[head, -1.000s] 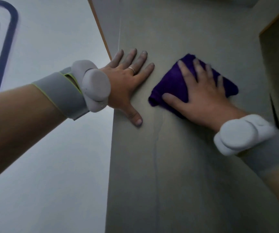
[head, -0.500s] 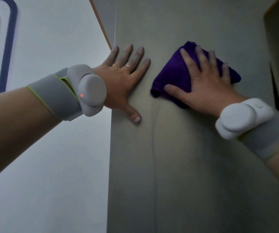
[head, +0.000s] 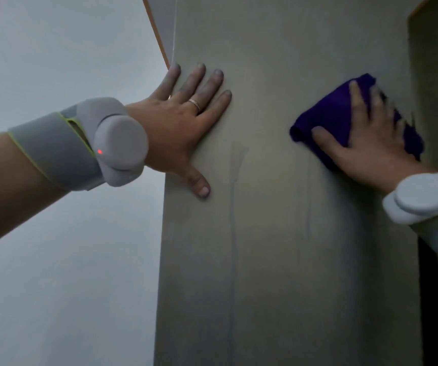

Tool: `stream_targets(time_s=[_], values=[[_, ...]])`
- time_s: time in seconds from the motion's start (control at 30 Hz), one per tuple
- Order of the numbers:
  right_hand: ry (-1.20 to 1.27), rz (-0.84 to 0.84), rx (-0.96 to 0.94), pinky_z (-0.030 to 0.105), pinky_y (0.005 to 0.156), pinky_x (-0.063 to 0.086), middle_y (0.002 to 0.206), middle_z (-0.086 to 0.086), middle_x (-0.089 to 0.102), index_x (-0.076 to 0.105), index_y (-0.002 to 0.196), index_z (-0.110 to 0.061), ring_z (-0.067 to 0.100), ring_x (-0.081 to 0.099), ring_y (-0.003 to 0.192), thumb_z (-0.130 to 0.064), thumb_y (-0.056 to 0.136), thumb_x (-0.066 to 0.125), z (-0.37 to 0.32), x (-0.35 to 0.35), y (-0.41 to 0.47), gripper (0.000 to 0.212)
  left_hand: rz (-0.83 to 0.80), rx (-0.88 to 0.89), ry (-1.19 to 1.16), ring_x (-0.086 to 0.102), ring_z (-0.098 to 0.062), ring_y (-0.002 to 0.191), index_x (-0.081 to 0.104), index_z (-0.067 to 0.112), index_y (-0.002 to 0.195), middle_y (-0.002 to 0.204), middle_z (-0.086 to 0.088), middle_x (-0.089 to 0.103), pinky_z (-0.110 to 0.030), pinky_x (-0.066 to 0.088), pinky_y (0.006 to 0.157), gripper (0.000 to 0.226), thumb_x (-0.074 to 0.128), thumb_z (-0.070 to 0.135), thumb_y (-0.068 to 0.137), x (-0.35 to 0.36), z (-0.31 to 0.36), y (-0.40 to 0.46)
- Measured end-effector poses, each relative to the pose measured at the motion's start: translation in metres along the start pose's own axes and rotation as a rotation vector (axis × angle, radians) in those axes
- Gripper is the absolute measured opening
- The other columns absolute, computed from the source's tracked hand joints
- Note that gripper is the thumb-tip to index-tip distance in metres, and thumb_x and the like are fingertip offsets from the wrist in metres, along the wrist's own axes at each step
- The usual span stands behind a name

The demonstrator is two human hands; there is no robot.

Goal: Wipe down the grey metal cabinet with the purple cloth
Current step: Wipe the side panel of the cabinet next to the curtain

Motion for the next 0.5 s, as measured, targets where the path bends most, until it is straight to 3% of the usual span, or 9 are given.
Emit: stream_targets(time_s=[0.27, 0.5], values=[[-0.068, 0.036, -0.351, 0.057, 0.115, -0.011, 0.162, 0.006, -0.014, -0.011, 0.151, -0.036, 0.034, -0.016, 0.147, -0.085, 0.074, 0.024, -0.127, 0.039, -0.048, 0.098, -0.032, -0.014, 0.018, -0.015, -0.039, 0.145, -0.019, 0.009, 0.149, 0.157, -0.020, -0.018, -0.051, -0.012, 0.113, 0.151, 0.023, 0.100, 0.035, -0.006, 0.006, -0.002], [-0.075, 0.057, -0.348, 0.056, 0.116, -0.009, 0.163, 0.002, -0.013, -0.010, 0.151, -0.039, 0.029, -0.015, 0.148, -0.086, 0.076, 0.026, -0.116, 0.037, -0.046, 0.096, -0.086, -0.015, 0.048, -0.019, -0.037, 0.144, -0.026, 0.009, 0.146, 0.157, -0.018, -0.022, -0.051, -0.013, 0.114, 0.153, 0.027, 0.101, 0.036, 0.002, 0.017, -0.015]])
Point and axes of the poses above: each hand's wrist, its own y-axis towards the middle knuckle, its own x-axis out of the palm, z = x × y, the point moved 6 cm from there along y, towards the middle knuckle
